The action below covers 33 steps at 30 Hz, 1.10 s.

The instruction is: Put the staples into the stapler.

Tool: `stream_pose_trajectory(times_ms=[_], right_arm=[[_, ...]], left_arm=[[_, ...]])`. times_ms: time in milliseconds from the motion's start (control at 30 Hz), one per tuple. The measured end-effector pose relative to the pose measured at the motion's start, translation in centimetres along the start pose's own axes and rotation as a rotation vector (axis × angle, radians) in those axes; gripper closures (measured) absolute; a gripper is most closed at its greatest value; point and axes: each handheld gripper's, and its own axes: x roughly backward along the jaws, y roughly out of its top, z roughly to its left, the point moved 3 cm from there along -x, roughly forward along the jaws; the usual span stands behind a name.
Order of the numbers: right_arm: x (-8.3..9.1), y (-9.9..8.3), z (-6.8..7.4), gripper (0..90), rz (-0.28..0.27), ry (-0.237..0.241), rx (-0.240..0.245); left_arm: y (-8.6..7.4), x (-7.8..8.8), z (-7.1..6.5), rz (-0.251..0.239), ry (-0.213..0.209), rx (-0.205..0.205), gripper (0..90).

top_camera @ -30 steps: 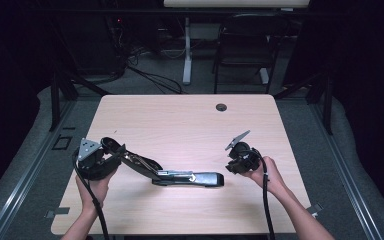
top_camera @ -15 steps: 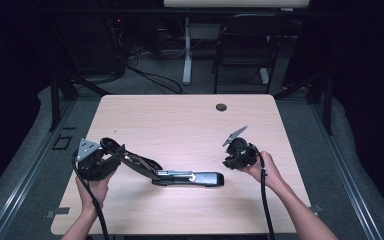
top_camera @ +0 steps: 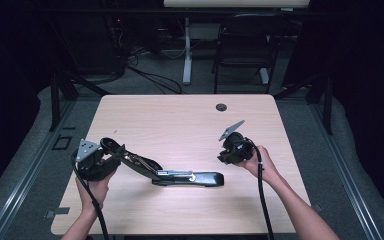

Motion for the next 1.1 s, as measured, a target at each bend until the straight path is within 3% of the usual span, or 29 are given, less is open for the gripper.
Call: stream_pose_trajectory(times_ms=[733,1100], right_arm=[[-1.3,3.9,1.2,78.3,-0.072,0.07,0.059],[-2.8,5.3,2.5,78.3,-0.082,0.132,0.13]], left_arm=[[-0.1,0.0,0.3,-0.003,-0.018,0.009,57.3],[-0.2,0.0,0.4,-0.008,-0.032,0.013,57.3]])
